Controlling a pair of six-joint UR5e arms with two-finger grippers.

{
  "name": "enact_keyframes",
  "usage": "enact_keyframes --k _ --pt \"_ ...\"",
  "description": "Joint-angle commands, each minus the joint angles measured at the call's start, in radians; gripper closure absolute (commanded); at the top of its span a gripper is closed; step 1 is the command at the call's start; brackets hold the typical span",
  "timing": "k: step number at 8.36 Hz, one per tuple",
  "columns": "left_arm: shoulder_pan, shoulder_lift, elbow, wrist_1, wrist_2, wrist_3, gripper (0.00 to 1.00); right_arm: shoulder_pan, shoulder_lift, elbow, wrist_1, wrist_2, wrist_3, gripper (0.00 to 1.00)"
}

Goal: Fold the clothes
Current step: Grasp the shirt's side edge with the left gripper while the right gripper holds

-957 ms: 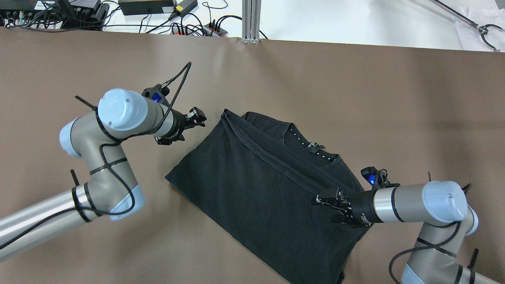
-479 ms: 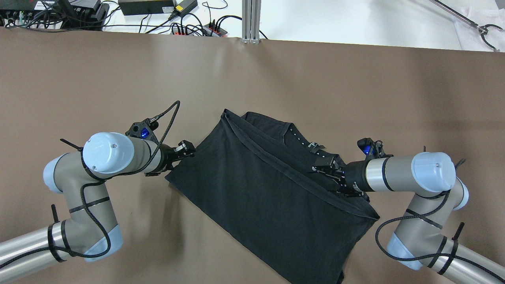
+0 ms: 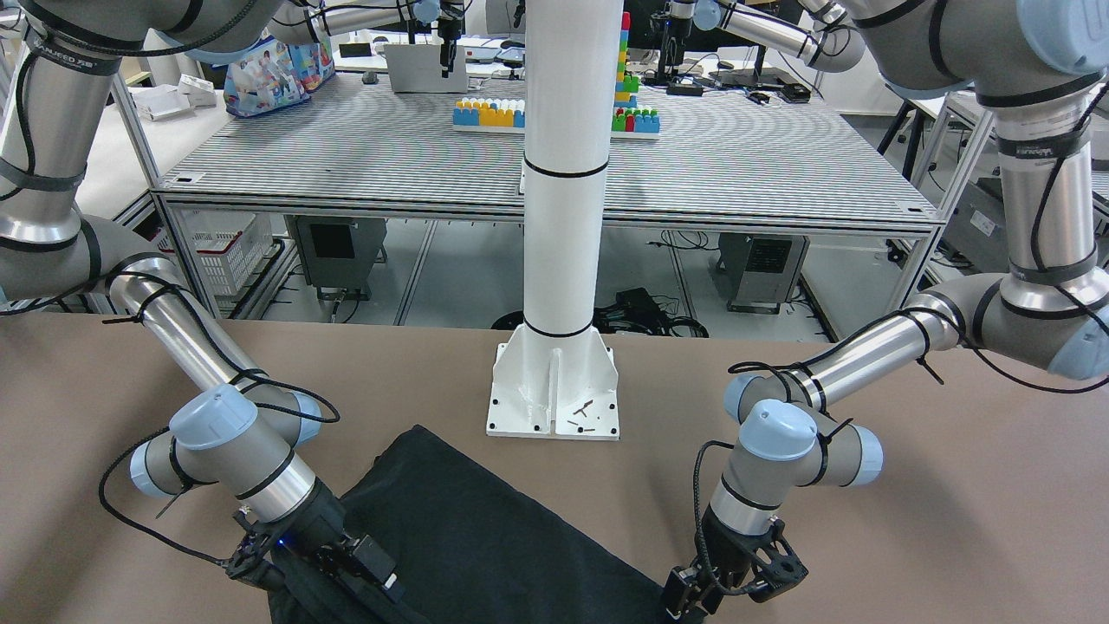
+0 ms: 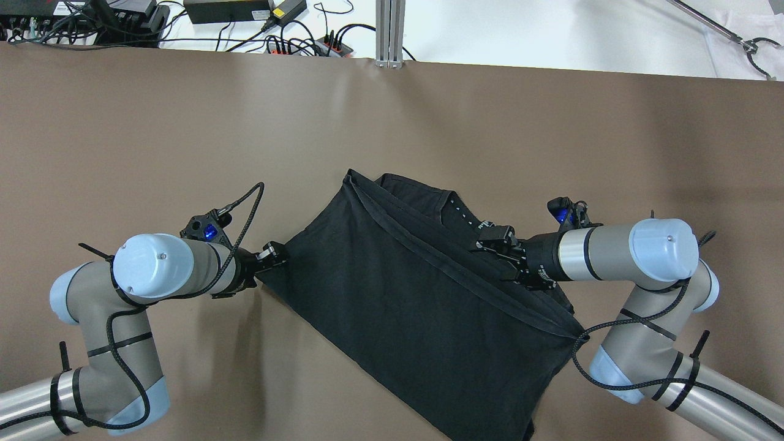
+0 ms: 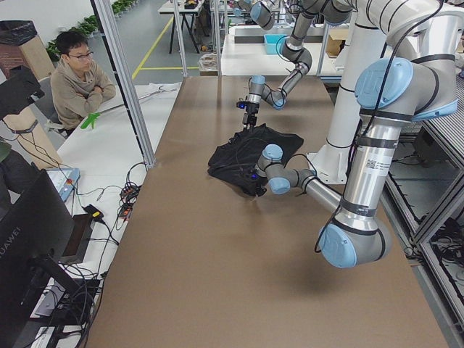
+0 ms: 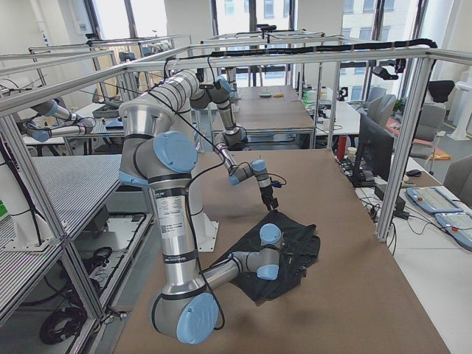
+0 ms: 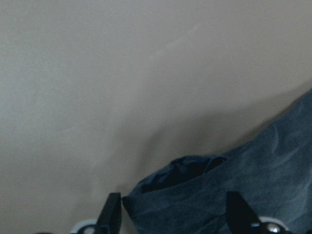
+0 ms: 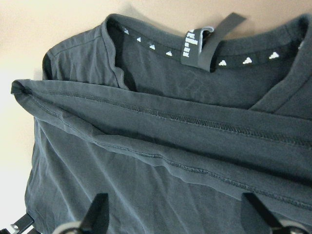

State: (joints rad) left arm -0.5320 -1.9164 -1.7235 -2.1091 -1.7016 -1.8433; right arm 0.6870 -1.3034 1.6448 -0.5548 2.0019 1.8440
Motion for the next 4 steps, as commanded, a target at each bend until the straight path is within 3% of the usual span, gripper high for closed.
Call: enact_keyframes --k 1,2,4 --pt "0.020 0.028 -0.011 0.000 0.030 -0.011 0.20 0.008 0.004 0.004 0.004 0.001 0.001 0.05" --pt "0.036 0.028 -0.008 0.000 0.031 -0.011 0.21 0.008 0.004 0.004 0.007 0.001 0.001 0.05" --pt "0.037 0.020 -0.005 0.000 0.031 -0.011 0.54 0.009 -0.003 0.009 0.009 0.008 0.003 0.05"
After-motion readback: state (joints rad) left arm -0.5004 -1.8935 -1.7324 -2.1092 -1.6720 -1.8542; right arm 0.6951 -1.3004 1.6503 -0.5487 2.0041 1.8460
